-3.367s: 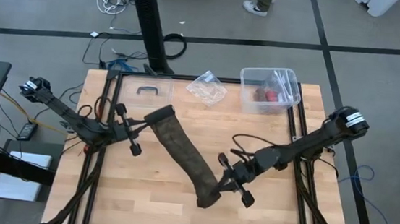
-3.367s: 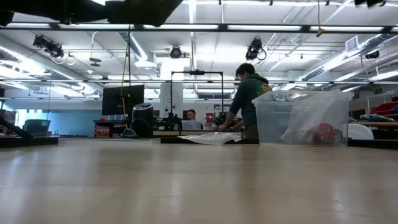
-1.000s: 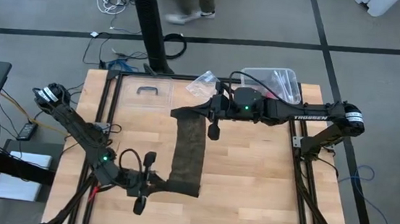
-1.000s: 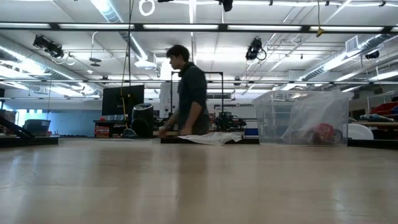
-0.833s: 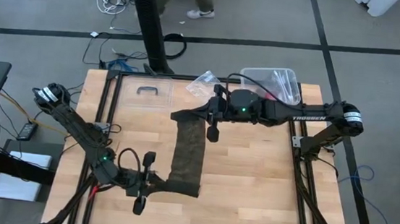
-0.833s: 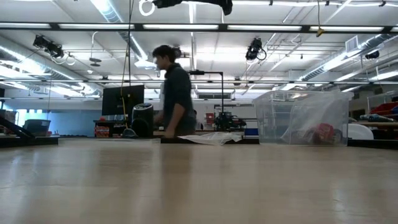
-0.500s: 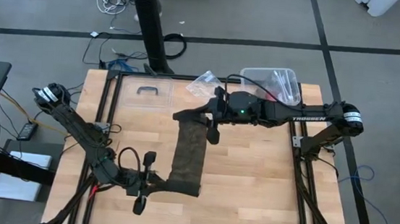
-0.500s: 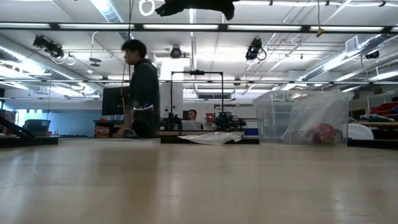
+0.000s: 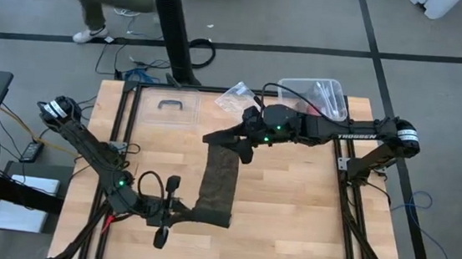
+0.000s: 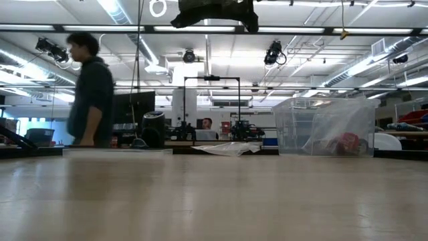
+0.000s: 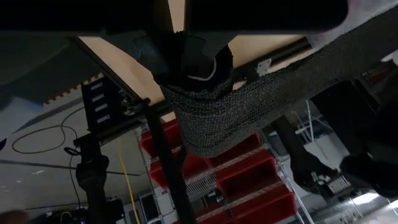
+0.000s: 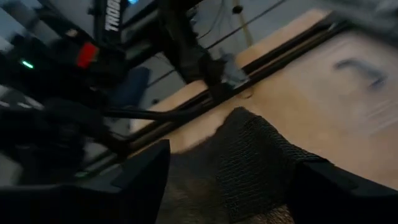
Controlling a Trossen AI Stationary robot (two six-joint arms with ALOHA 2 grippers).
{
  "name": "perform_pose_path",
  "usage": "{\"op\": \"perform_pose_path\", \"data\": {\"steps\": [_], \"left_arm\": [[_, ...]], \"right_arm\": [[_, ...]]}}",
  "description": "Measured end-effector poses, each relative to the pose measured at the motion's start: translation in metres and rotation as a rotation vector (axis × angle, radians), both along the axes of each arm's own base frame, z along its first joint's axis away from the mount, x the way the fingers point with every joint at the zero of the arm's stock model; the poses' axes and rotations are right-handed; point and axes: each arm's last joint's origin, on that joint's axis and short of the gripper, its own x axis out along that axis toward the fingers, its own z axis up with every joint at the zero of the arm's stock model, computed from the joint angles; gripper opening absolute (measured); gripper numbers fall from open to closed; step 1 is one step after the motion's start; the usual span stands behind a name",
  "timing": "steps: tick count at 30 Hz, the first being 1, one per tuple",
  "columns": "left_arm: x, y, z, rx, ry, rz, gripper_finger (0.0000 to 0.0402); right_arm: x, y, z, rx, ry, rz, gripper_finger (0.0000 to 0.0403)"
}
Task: Roll bandage
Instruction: Roll the black bandage
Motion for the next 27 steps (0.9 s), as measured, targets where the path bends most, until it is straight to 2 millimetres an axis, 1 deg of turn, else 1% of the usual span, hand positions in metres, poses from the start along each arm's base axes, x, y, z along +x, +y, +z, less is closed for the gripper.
{"op": "perform_pose_path", "data": {"steps": [3,8,11,14,17,21,24,27], "left_arm": [[0.000,0.000,-0.003,-0.004,0.031,0.000,0.0018],[0.004,-0.004,-0.014,-0.009,0.071,0.002,0.0018],[0.007,-0.007,-0.021,-0.025,0.094,0.003,0.0018],[0.008,-0.009,-0.026,-0.030,0.105,0.003,0.0018],[0.008,-0.011,-0.025,-0.046,0.084,-0.004,0.0018],[0.006,-0.014,-0.018,-0.062,0.036,-0.017,0.0018],[0.006,-0.014,-0.016,-0.071,0.018,-0.013,0.0018],[0.005,-0.013,-0.016,-0.078,0.017,0.028,0.0018]], "right_arm": [[0.000,-0.003,0.002,0.091,-0.020,0.019,0.0288],[0.001,-0.010,0.007,0.164,-0.066,0.036,0.0287],[0.001,-0.014,0.008,0.169,-0.071,0.042,0.0285],[-0.001,-0.019,0.008,0.135,-0.064,0.065,0.0284],[-0.004,-0.021,0.006,0.054,-0.036,0.112,0.0284],[-0.013,-0.019,0.007,-0.162,-0.009,0.201,0.0278],[-0.025,-0.010,0.011,-0.306,0.039,0.235,0.0271],[-0.038,0.008,0.012,-0.404,0.072,0.283,0.0265]]}}
